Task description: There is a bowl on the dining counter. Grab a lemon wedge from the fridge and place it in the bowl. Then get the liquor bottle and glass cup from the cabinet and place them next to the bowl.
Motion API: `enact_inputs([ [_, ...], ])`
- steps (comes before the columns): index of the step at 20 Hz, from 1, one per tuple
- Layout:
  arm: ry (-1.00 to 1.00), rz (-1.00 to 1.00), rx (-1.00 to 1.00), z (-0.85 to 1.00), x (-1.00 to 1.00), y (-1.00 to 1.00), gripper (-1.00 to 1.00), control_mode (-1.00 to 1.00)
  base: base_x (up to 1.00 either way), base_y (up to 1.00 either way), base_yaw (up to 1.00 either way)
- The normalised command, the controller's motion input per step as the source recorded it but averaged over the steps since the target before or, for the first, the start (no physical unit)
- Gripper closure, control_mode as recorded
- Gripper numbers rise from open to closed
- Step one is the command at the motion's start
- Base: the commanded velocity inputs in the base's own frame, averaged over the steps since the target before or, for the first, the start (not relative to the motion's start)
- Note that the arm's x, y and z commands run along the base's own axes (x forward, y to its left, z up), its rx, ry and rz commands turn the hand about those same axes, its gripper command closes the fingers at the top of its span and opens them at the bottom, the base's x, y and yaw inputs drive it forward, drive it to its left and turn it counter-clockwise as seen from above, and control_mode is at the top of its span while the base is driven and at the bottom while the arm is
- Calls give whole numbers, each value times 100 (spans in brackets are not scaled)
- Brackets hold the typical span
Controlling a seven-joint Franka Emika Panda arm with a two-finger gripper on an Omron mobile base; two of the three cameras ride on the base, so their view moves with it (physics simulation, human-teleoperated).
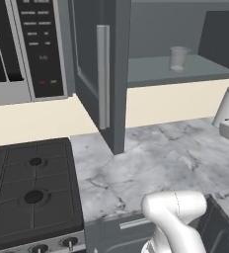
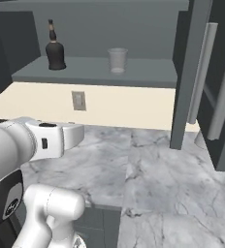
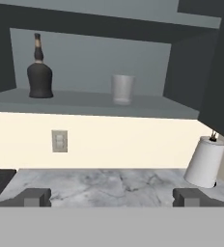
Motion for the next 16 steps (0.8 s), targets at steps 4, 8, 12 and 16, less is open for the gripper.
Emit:
enact_inputs([
  [4, 0, 0, 0, 0, 0, 0, -100, 100, 34, 0, 1],
  [8, -7, 10, 0, 18, 15, 1, -100, -100, 0, 0, 0],
  [12, -4, 15, 0, 43, 9, 24, -100, -100, 0, 0, 0],
  [16, 0, 17, 0, 45, 3, 24, -100, -100, 0, 0, 0],
])
